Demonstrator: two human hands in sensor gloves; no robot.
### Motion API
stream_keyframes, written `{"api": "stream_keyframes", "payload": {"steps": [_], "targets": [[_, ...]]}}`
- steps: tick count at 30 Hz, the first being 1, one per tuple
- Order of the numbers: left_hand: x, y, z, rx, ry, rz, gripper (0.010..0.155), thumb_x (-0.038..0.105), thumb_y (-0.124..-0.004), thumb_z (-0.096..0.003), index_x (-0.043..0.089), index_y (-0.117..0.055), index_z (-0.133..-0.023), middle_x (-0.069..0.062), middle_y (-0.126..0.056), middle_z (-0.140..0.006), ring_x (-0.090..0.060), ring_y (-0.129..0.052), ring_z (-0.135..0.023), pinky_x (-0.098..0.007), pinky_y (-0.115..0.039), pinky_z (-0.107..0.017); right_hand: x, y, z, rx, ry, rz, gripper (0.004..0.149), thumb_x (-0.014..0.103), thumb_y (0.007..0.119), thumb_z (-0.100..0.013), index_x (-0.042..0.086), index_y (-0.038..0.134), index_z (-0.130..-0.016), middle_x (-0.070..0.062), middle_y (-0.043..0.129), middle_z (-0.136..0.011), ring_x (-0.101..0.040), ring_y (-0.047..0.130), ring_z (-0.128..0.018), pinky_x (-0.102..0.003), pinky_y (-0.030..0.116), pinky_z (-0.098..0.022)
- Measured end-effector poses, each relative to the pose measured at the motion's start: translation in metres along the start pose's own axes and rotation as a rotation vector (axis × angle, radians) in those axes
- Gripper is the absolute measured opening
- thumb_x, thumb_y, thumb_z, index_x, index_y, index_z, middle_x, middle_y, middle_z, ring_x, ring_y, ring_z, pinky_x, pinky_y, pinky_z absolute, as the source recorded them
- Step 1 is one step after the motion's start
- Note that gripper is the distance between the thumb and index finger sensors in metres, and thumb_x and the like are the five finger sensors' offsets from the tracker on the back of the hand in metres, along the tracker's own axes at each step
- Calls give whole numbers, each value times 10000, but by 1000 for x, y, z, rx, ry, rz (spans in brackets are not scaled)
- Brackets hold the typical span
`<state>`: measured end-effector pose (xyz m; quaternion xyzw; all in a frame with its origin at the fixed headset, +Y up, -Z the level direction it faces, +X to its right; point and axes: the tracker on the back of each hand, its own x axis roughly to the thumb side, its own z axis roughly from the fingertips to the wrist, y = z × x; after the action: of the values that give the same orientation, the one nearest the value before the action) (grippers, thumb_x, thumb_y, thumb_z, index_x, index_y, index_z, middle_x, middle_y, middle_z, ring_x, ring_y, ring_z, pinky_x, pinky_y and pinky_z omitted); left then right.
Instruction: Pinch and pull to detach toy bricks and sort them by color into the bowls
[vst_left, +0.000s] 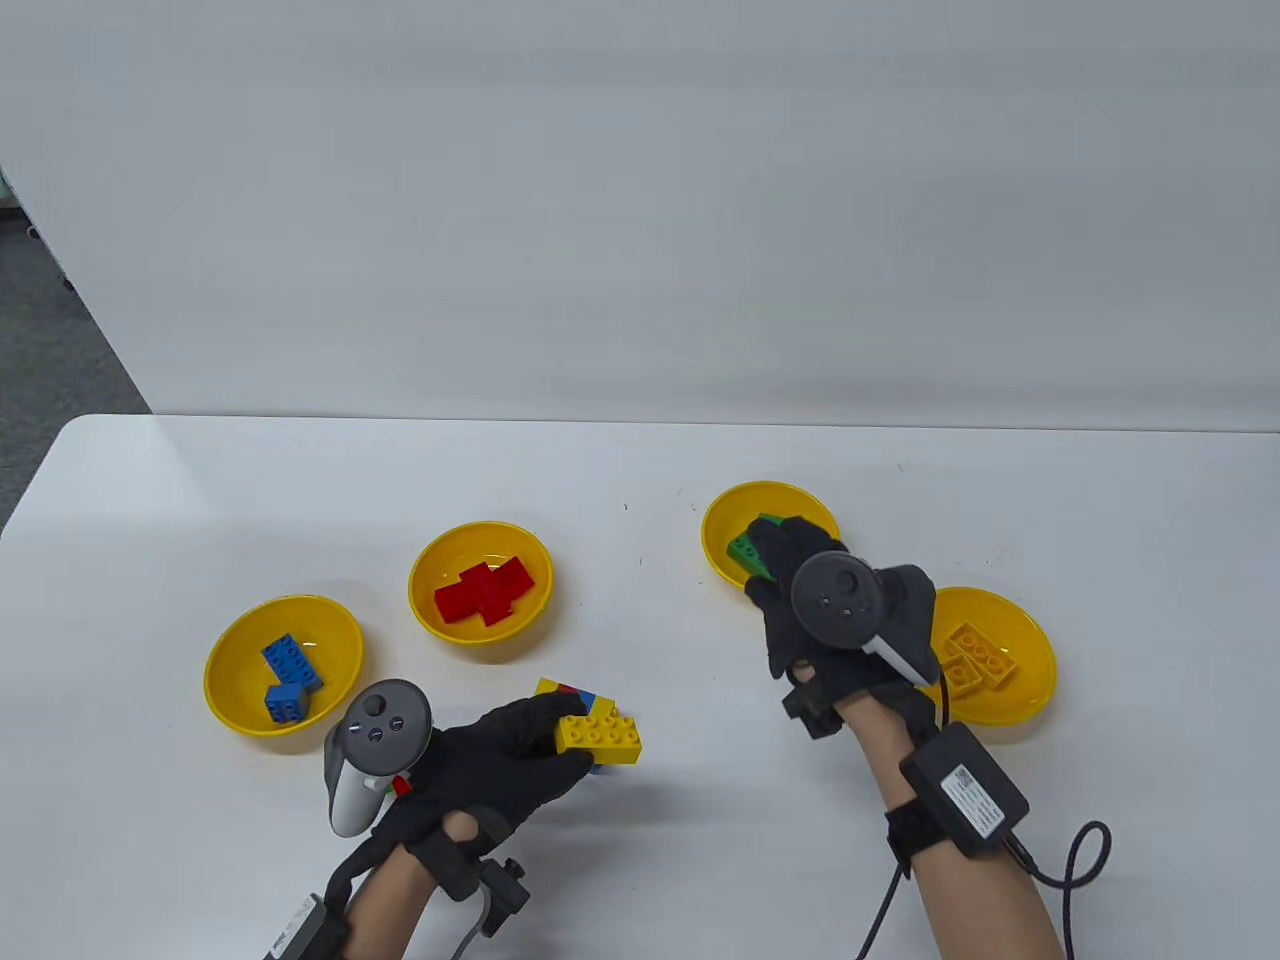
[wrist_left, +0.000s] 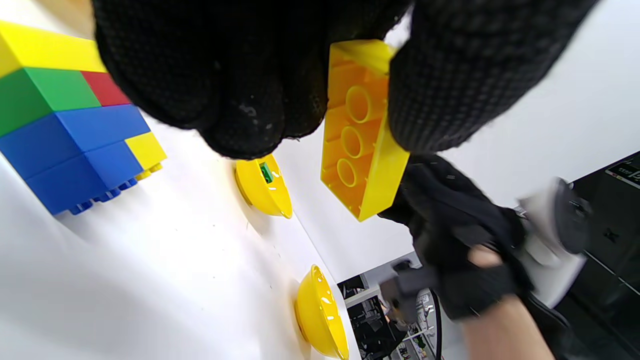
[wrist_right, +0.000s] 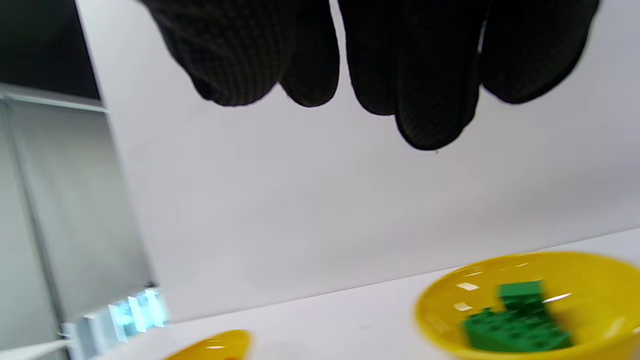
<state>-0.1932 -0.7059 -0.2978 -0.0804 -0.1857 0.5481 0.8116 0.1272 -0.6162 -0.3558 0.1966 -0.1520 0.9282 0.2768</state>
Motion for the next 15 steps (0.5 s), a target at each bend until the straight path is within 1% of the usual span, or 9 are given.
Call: {"api": "stream_keyframes", "payload": {"steps": [3,6,7,8,9,10,12,13,15], "targets": [[1,-3,0,-7,-8,1,675,433,-996,-432,121,-773,-988,-222,-907,-887,-423,-1004,-684,-587,-853,-506,21,10,29,73,-92,-240,566,311,819,-389,126,793,-924,-275,800,-910,-467,946,-657,-673,760,-474],[2,-5,1,-10,-12,4,676,435,-994,-431,121,-774,-987,-223,-907,-888,-424,-1003,-685,-588,-852,-507,28,34,48,185,-128,-394,591,337,829,-390,162,767,-951,-277,754,-954,-485,912,-703,-691,736,-495],[2,-5,1,-11,-14,8,677,438,-993,-430,123,-773,-987,-221,-908,-888,-423,-1004,-685,-587,-853,-507,29,45,53,209,-136,-456,597,334,834,-387,165,764,-955,-282,745,-962,-493,906,-709,-696,734,-491],[1,-5,1,-16,-12,19,677,438,-993,-432,123,-771,-988,-220,-907,-889,-423,-1002,-687,-588,-852,-507,29,58,57,281,-118,-512,610,331,838,-386,162,749,-965,-293,721,-974,-506,893,-717,-702,726,-493],[0,-5,1,-18,-11,24,676,440,-992,-431,124,-773,-987,-219,-907,-889,-423,-1004,-685,-587,-853,-506,29,63,59,312,-109,-535,618,328,835,-392,166,726,-978,-294,693,-990,-510,872,-738,-704,715,-501],[-2,-7,0,-27,-1,46,676,440,-989,-434,124,-769,-990,-220,-905,-890,-422,-1002,-689,-587,-852,-508,28,75,64,326,-89,-582,623,315,843,-390,168,721,-982,-295,690,-993,-518,874,-734,-708,716,-496],[-6,-9,-2,-53,23,88,676,433,-992,-433,116,-771,-988,-224,-905,-889,-426,-1002,-686,-589,-851,-507,26,86,68,342,-76,-618,628,289,853,-384,163,710,-982,-280,725,-974,-506,901,-709,-695,735,-484],[-9,-10,-2,-64,34,101,676,436,-990,-435,115,-770,-987,-225,-903,-889,-426,-1000,-687,-589,-849,-510,24,90,69,332,-67,-640,625,276,857,-379,154,716,-975,-277,753,-952,-493,922,-686,-688,749,-473],[-12,-11,-4,-91,40,128,679,443,-990,-433,116,-774,-987,-227,-907,-887,-428,-1002,-685,-592,-849,-506,20,89,69,273,-43,-657,569,227,855,-372,136,777,-927,-242,846,-877,-452,978,-611,-662,781,-448]]}}
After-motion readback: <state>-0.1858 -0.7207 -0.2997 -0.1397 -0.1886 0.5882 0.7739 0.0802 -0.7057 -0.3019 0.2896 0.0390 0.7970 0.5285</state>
